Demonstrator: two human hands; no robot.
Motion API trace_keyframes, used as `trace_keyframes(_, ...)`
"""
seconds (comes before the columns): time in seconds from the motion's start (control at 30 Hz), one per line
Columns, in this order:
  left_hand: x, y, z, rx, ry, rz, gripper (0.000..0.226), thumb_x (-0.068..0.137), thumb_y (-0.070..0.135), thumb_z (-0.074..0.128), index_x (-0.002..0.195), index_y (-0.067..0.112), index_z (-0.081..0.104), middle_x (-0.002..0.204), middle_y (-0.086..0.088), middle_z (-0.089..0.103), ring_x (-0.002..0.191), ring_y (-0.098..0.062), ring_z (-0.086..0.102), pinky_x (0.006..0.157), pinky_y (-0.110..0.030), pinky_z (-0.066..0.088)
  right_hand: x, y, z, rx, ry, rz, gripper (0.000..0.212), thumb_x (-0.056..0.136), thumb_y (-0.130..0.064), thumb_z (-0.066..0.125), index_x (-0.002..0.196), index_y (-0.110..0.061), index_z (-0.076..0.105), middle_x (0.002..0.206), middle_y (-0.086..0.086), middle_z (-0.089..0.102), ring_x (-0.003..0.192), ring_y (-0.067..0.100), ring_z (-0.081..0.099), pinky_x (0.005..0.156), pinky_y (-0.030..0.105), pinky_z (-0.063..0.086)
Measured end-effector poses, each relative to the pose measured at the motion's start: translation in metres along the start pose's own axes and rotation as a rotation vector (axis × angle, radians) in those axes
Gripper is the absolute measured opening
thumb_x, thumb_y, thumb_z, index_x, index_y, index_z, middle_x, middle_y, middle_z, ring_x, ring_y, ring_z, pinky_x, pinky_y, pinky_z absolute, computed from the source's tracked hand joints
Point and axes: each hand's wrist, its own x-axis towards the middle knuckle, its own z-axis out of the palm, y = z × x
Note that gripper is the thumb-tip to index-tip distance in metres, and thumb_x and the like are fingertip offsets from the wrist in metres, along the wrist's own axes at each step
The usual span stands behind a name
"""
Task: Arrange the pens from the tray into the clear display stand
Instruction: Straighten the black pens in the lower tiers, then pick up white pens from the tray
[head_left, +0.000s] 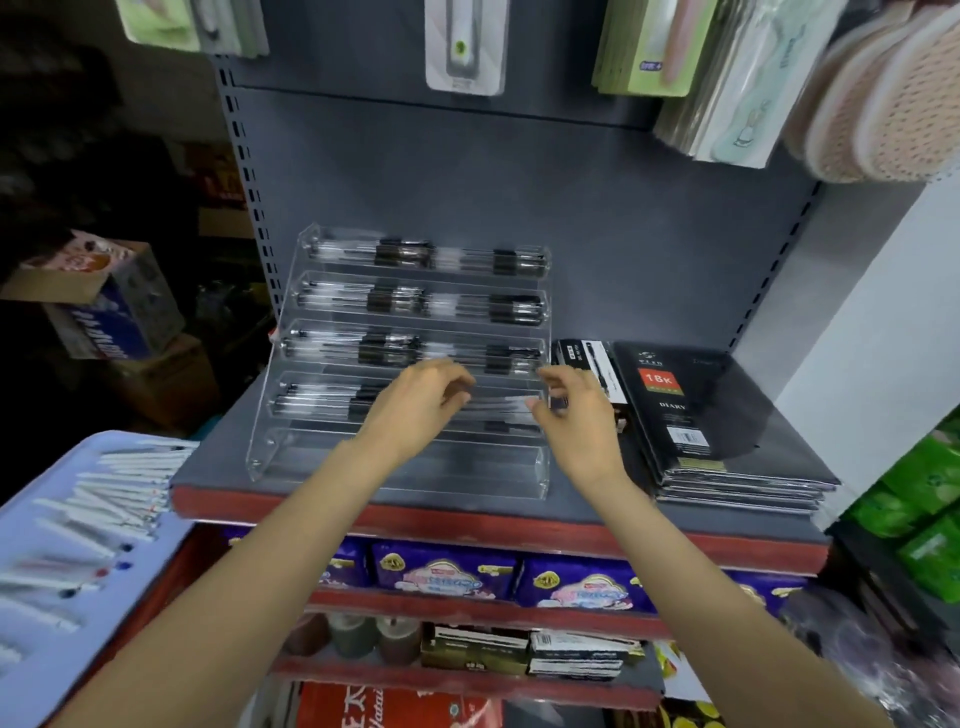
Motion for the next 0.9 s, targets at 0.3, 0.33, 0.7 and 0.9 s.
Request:
trace_keyframes(0.3, -0.089, -0.059, -0.063, -0.218, 0.311, -0.243, 0.013, 0.091, 0.015, 0.058, 0.100, 0.017, 0.068, 0.087, 0.007, 0.065, 0.075, 0.000, 0.057, 0.065, -0.002, 0.039, -0.024, -0.089, 0.078, 0.151, -0.270, -0.095, 0.022, 0.089, -0.007, 0.055, 0.107, -0.015, 0.064, 0.097, -0.002, 0.064, 0.083, 0.006, 0.056, 0.070, 0.003, 0.041)
trace_keyframes(0.33, -0.102, -0.076, -0.074, -0.201, 0.333, -0.277, 0.013, 0.091, 0.015, 0.058, 0.099, 0.016, 0.068, 0.087, 0.005, 0.066, 0.076, -0.004, 0.057, 0.063, -0.005, 0.039, -0.030, -0.103, 0.096, 0.168, -0.302, -0.110, 0.021, 0.089, -0.007, 0.055, 0.106, -0.015, 0.065, 0.094, -0.003, 0.064, 0.081, 0.005, 0.056, 0.071, 0.005, 0.042)
trace_keyframes(0.7, -0.241, -0.322, -0.177, -0.004, 0.095, -0.622, 0.019, 0.093, 0.012, 0.052, 0.106, 0.009, 0.066, 0.103, -0.008, 0.069, 0.088, -0.024, 0.063, 0.079, -0.032, 0.048, -0.099, -0.249, 0.356, 0.111, -0.664, -0.148, 0.026, 0.096, -0.011, 0.044, 0.118, -0.009, 0.059, 0.115, 0.006, 0.061, 0.097, 0.017, 0.058, 0.083, 0.024, 0.045)
trace_keyframes(0.9, -0.281, -0.413, -0.176, 0.077, -0.199, -0.599, 0.029, 0.095, 0.008, 0.047, 0.121, 0.009, 0.059, 0.124, -0.014, 0.055, 0.112, -0.031, 0.055, 0.092, -0.035, 0.043, -0.121, -0.229, 0.444, -0.150, -0.751, 0.009, 0.028, 0.096, -0.010, 0.046, 0.122, -0.006, 0.056, 0.124, 0.015, 0.055, 0.111, 0.031, 0.055, 0.093, 0.045, 0.045)
